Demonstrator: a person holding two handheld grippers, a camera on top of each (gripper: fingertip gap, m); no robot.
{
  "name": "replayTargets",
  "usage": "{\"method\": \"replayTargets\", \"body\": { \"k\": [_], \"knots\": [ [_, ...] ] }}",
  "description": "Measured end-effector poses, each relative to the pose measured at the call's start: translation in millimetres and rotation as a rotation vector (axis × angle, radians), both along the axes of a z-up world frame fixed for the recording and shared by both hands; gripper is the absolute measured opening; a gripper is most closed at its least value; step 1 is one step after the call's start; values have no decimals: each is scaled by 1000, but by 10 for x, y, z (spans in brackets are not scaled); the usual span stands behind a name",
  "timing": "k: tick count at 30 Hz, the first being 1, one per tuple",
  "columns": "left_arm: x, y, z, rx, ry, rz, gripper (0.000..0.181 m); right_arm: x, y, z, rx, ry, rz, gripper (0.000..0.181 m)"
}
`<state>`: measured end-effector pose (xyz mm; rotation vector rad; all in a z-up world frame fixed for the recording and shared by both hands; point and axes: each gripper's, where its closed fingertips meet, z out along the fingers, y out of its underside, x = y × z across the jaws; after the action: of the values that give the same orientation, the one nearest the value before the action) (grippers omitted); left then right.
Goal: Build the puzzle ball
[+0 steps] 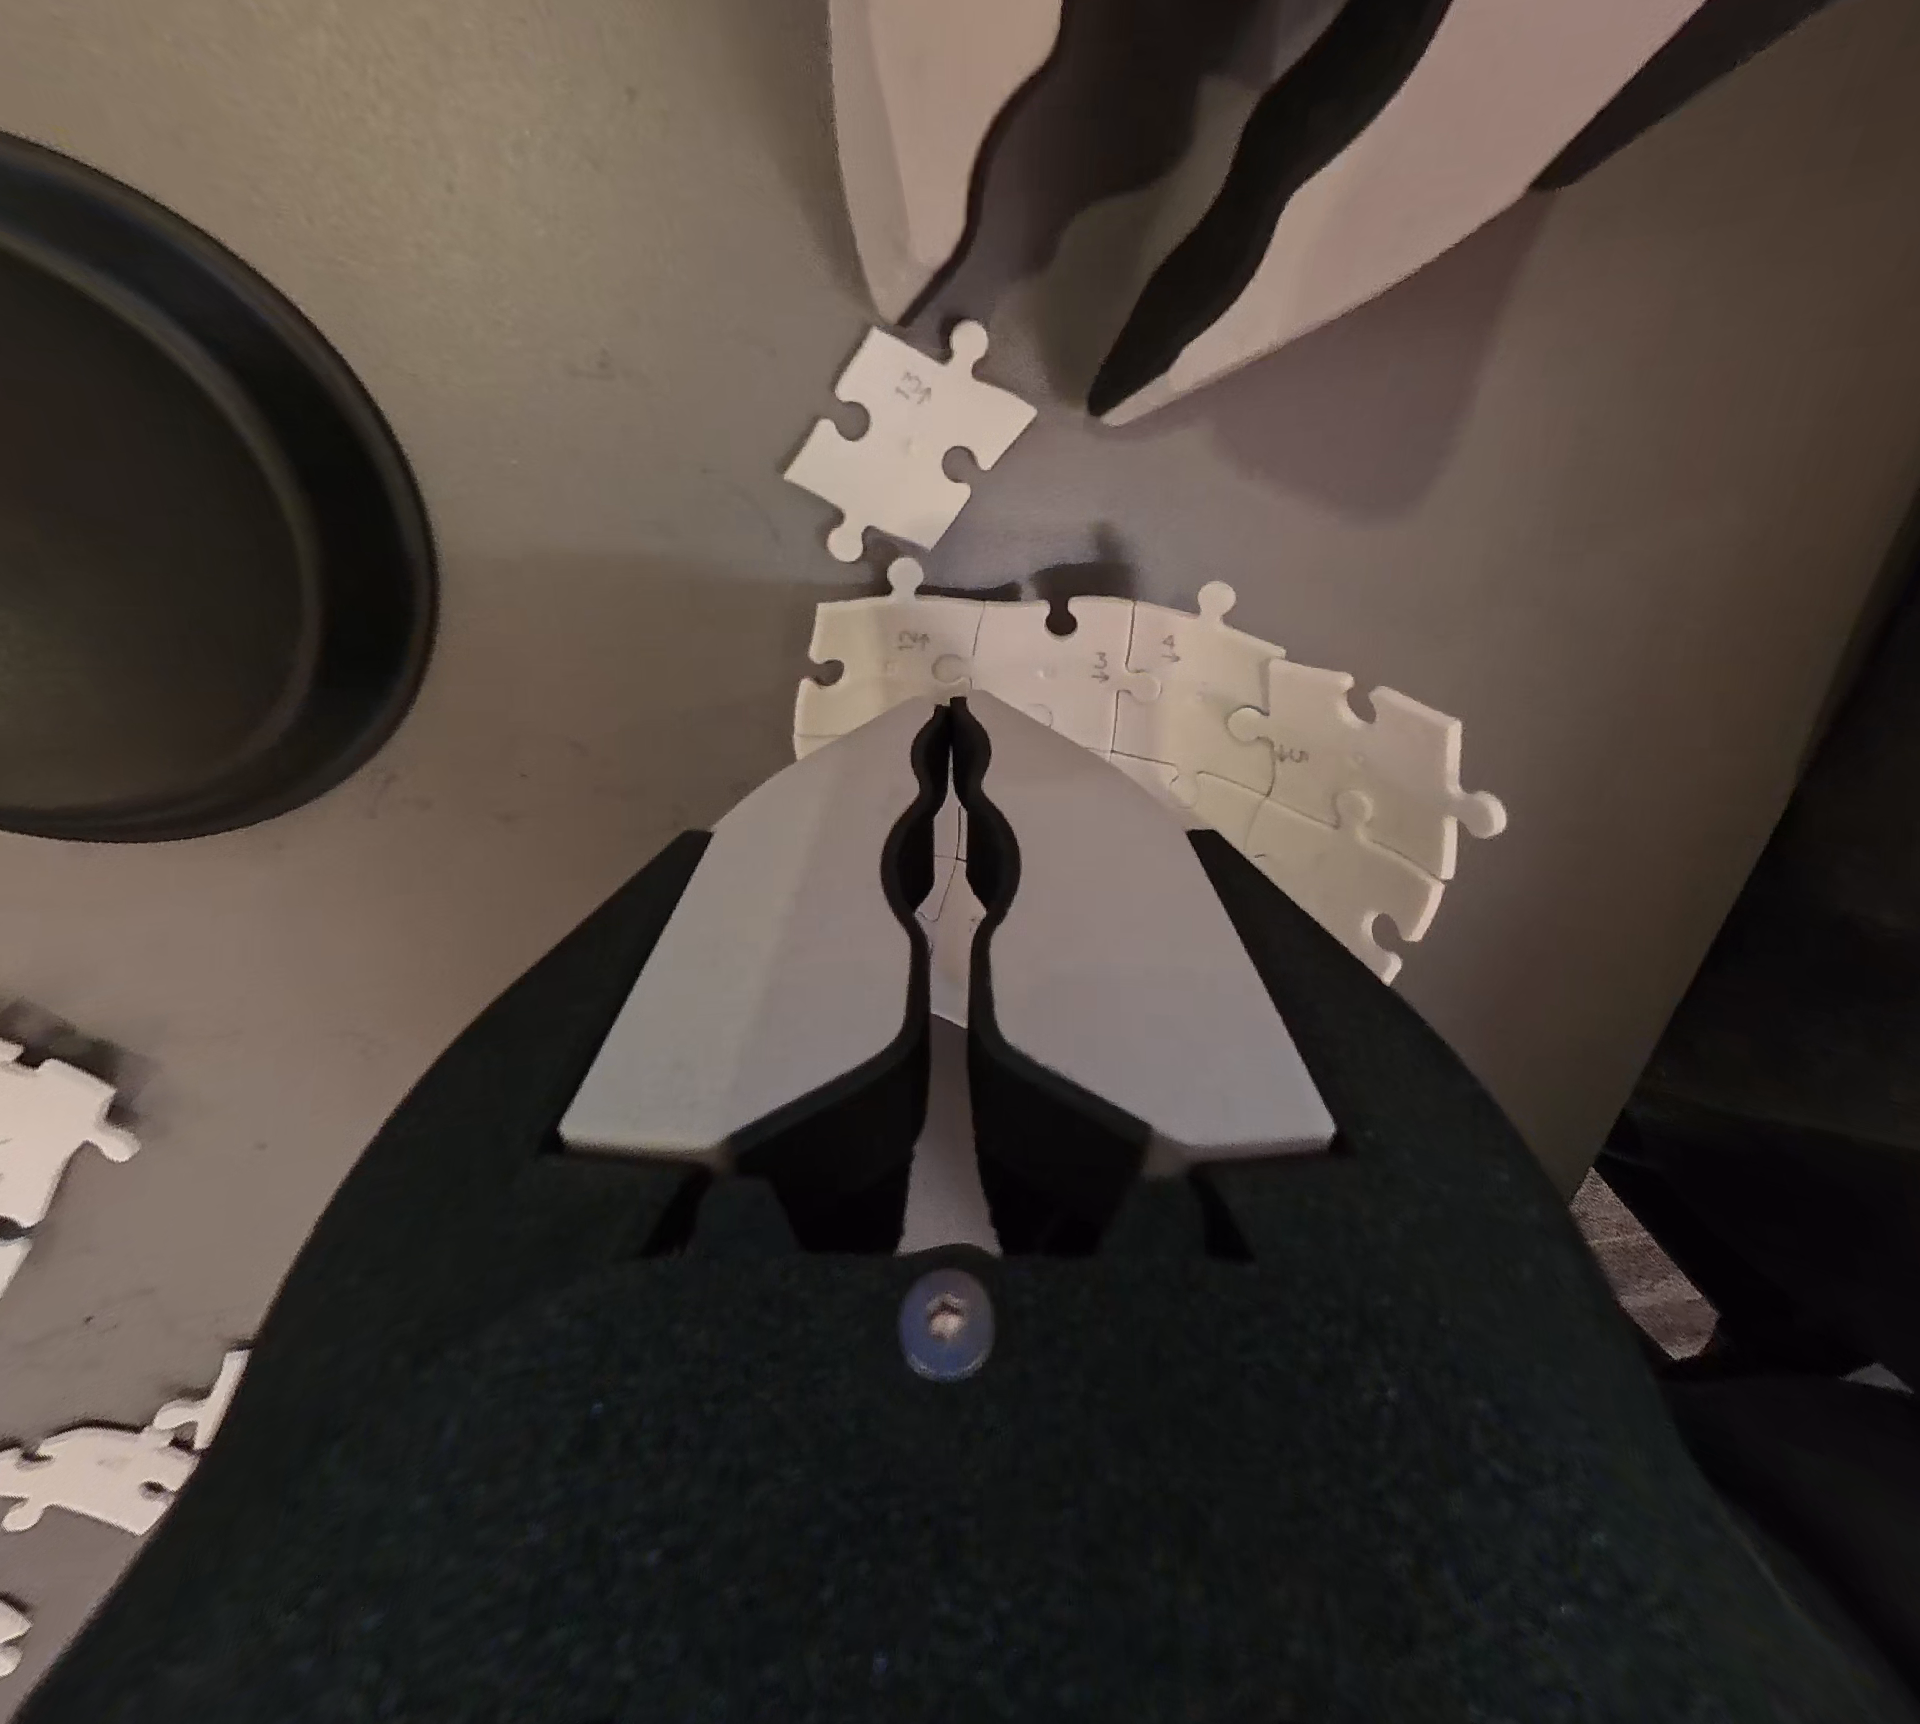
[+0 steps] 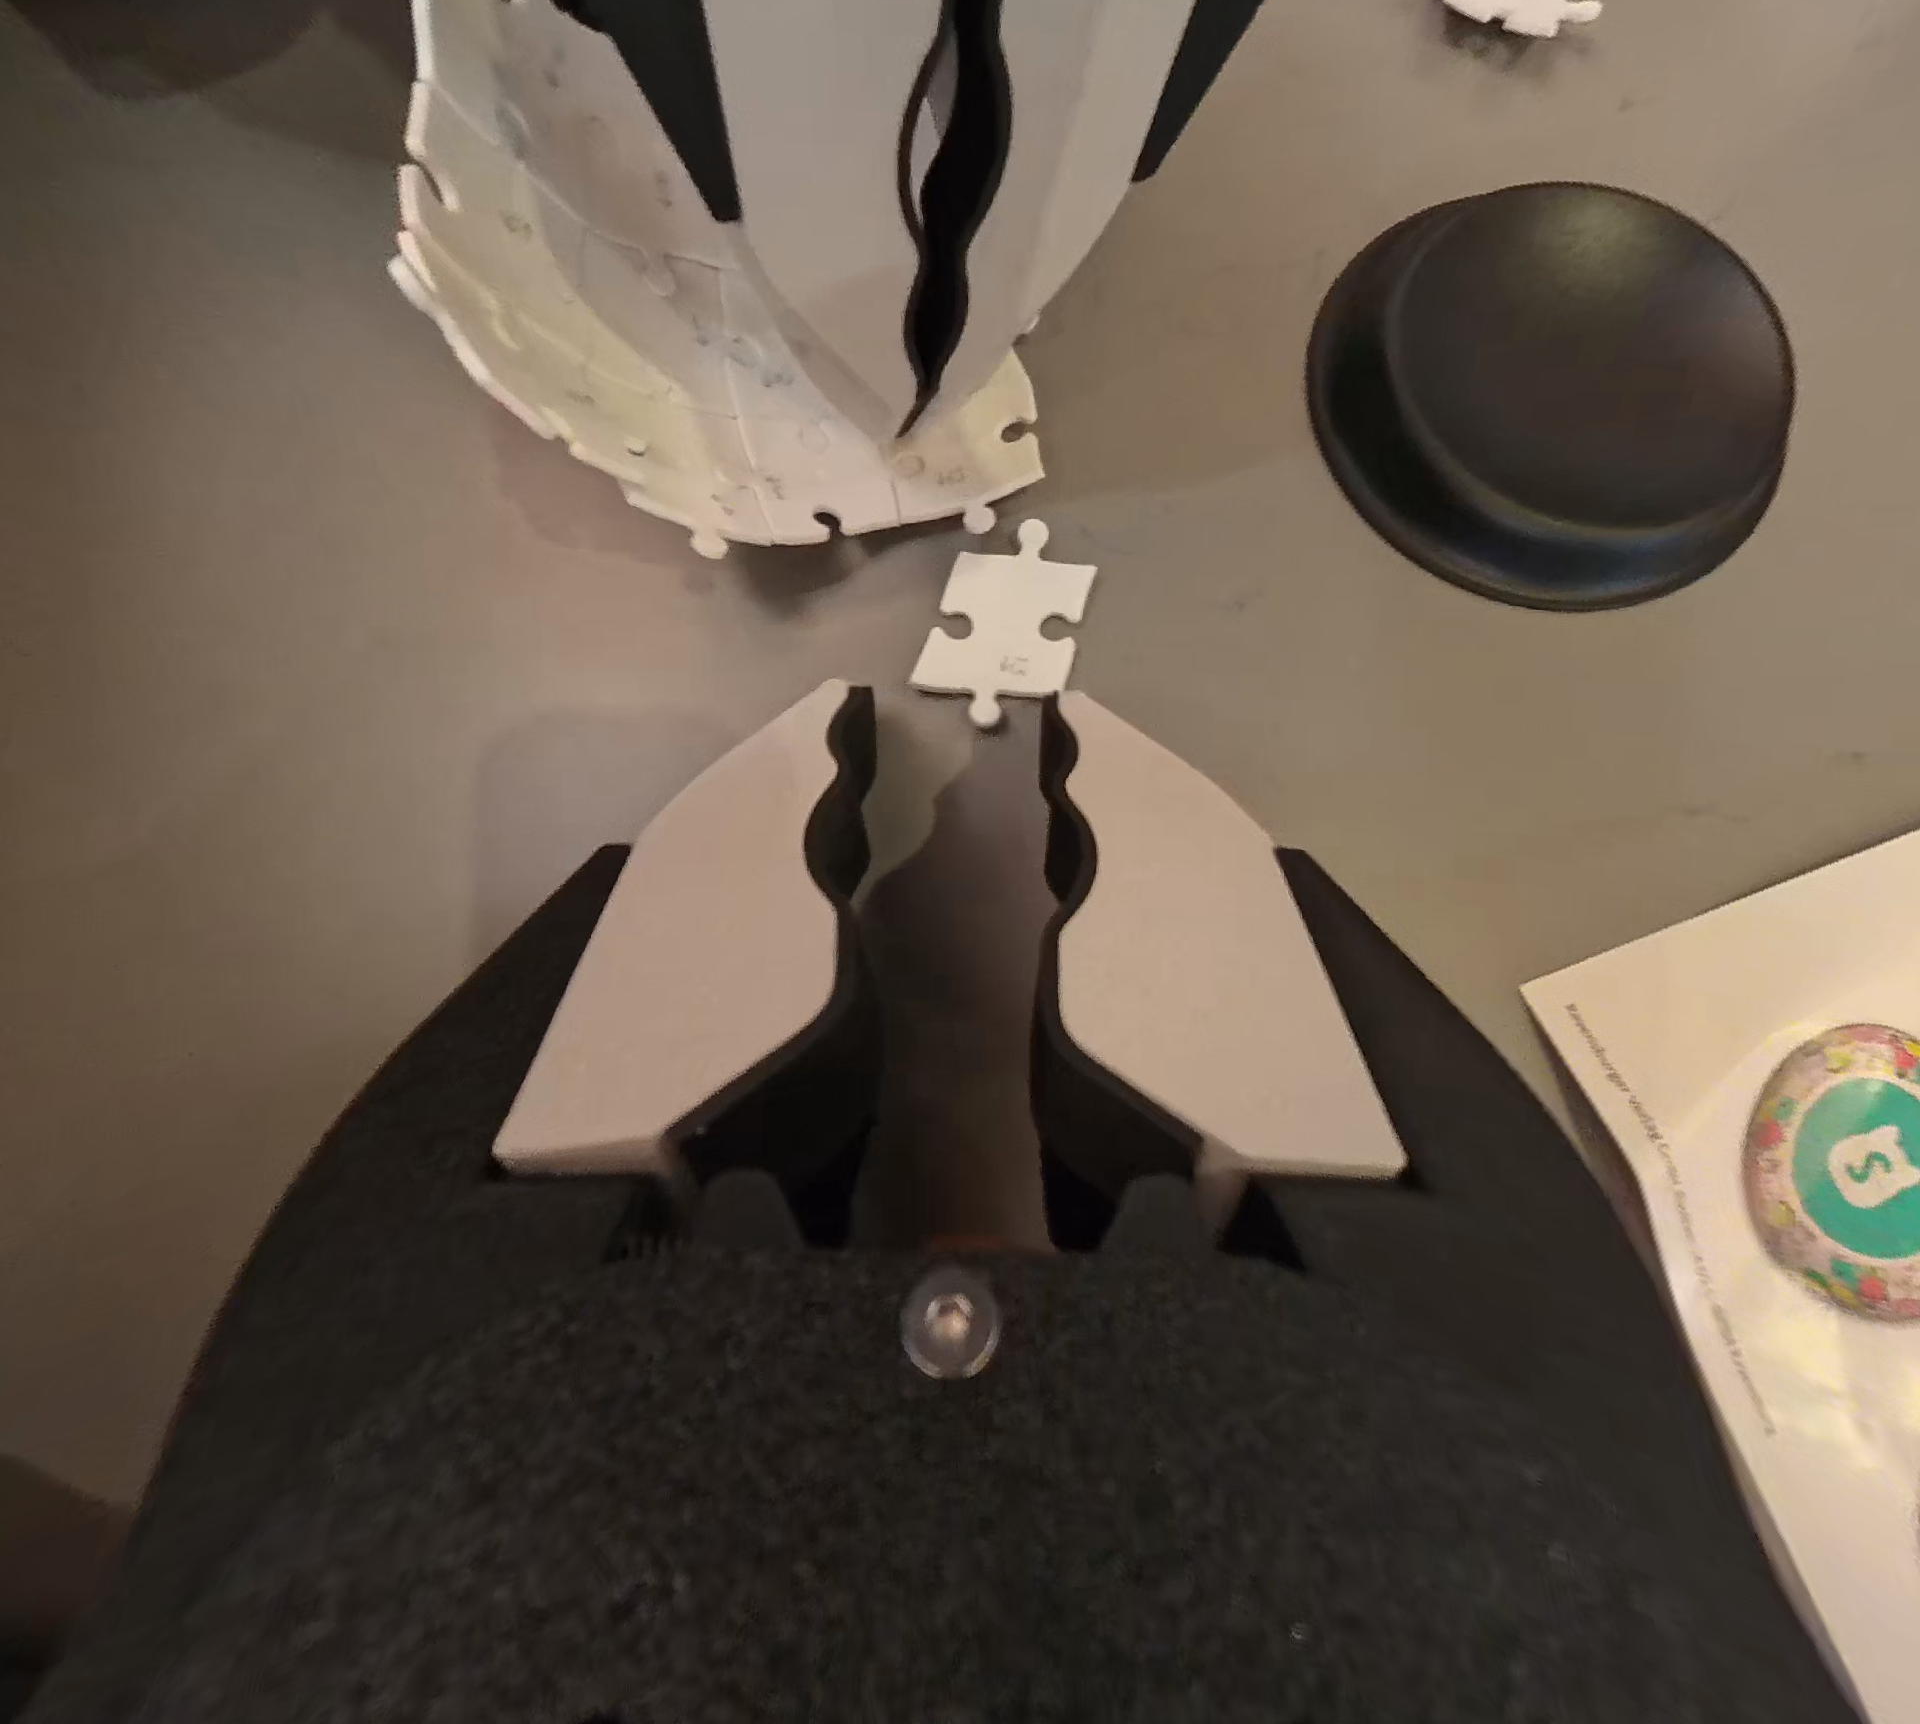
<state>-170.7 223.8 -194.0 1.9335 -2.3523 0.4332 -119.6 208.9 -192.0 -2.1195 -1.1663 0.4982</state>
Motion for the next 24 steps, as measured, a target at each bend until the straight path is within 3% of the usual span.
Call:
{"method": "replayTargets", "body": {
  "k": [7, 15, 19, 24],
  "knots": [
    [1, 0, 0, -11, -10, 12, 0, -91, -121, 57, -55, 71, 23, 28],
    [1, 1, 0, -1, -16, 14, 0, 24, 82, -18, 34, -36, -34, 39],
    [-1, 1, 0, -1, -18, 18, 0, -29, 130, -32, 53, -62, -38, 26],
    [-7, 2, -1, -5, -22, 18, 0, -14, 160, -28, 68, -72, -48, 26]
  ]
}}
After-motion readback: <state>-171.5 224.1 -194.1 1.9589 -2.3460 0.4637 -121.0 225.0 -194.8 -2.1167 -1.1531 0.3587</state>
